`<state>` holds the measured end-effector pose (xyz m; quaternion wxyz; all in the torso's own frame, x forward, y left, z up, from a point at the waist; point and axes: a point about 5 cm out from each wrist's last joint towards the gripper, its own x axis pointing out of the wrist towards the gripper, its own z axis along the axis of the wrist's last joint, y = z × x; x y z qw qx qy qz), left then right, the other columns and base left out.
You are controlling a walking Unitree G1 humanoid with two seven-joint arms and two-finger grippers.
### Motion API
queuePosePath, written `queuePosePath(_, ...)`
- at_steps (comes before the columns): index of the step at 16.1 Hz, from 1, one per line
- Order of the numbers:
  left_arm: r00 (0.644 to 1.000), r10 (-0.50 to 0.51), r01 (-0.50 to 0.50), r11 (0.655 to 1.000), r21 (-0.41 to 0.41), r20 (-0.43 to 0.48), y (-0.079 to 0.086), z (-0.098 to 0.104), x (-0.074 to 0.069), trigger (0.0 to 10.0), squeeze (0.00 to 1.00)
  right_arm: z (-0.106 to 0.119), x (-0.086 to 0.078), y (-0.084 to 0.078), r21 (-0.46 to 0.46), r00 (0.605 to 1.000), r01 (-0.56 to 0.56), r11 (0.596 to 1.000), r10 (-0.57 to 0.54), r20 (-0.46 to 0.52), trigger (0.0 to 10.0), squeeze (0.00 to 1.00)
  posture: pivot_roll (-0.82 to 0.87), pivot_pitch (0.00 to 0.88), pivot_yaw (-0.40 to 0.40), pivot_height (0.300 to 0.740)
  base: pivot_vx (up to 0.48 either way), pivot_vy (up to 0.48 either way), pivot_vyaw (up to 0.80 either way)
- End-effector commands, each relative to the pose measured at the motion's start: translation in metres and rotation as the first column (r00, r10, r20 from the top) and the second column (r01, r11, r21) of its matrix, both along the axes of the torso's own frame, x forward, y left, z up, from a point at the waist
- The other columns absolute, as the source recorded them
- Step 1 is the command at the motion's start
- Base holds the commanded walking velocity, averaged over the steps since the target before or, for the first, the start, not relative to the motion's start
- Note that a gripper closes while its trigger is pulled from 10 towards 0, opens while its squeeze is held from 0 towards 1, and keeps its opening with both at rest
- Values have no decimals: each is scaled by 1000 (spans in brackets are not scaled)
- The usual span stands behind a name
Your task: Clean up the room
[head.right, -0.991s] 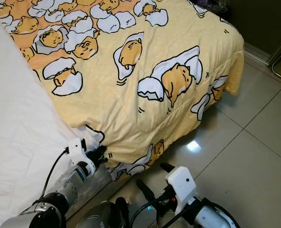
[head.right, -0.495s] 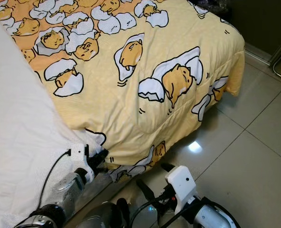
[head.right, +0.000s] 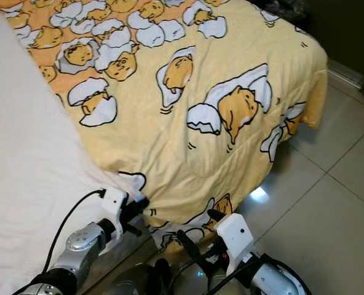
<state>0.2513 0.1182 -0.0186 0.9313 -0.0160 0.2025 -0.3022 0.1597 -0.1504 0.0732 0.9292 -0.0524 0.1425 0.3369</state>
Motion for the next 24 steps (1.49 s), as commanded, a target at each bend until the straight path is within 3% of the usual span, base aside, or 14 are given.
queuePosePath(1, 926, -320, 320, 947, -33, -200, -38, -33, -55, 0, 0, -2, -4, 2, 9, 1000, -17, 1000, 17, -15, 10000, 0, -305, 207, 143, 740, 0, 0, 0)
queuePosePath(6, 858, -475, 477, 878, -43, -195, -51, -36, -74, 0, 0, -2, -5, 1, 8, 1000, -21, 1000, 21, -18, 10000, 0, -306, 210, 141, 740, 0, 0, 0)
queuePosePath(8, 857, -475, 478, 878, -38, -197, -53, -37, -75, 0, 0, -2, -5, 2, 8, 1000, -22, 1000, 22, -19, 10000, 0, -308, 210, 141, 740, 0, 0, 0)
queuePosePath(9, 863, -467, 476, 879, 4, -195, -53, -38, -73, 78, 0, -2, -5, 1, 7, 1000, -21, 1000, 22, -19, 10000, 0, -308, 210, 141, 740, 0, 0, 0)
queuePosePath(10, 875, -441, 460, 886, 57, -202, -50, -39, -70, 7451, 0, -3, -5, 1, 7, 1000, -21, 1000, 21, -19, 10000, 0, -308, 210, 141, 740, 0, 0, 0)
queuePosePath(11, 916, -356, 385, 910, 157, -184, -42, -39, -59, 10000, 0, -2, -6, 1, 5, 1000, -19, 1000, 19, -17, 10000, 0, -310, 211, 141, 740, 0, 0, 0)
queuePosePath(12, 918, -351, 378, 916, 136, -185, -41, -38, -58, 10000, 1000, -2, -6, 1, 5, 1000, -18, 1000, 18, -16, 10000, 0, -310, 211, 141, 740, 0, 0, 0)
queuePosePath(16, 921, -342, 373, 913, 166, -189, -30, -39, -57, 10000, 1000, -3, -4, 1, 7, 1000, -14, 1000, 15, -14, 10000, 0, -305, 205, 145, 740, 0, 0, 0)
queuePosePath(19, 937, -298, 333, 919, 210, -181, 1, -41, -62, 10000, 1000, -3, 2, 0, 7, 1000, 4, 1000, -4, 6, 10000, 0, -295, 182, 156, 740, 0, 0, 0)
queuePosePath(21, 970, -217, 235, 954, 185, -111, 22, -30, -62, 10000, 1000, 0, 10, -4, 12, 999, 37, 999, -37, 35, 10000, 0, -274, 148, 163, 740, 0, 0, 0)
queuePosePath(23, 997, -52, 46, 994, 98, 56, 35, 3, -57, 10000, 1000, 2, 25, -8, 27, 994, 86, 996, -87, 71, 10000, 0, -241, 93, 168, 740, 0, 0, 0)
queuePosePath(24, 995, 14, -20, 998, 62, 97, 37, 13, -53, 10000, 1000, 2, 30, -10, 34, 990, 110, 993, -112, 81, 10000, 0, -227, 66, 168, 740, 0, 0, 0)
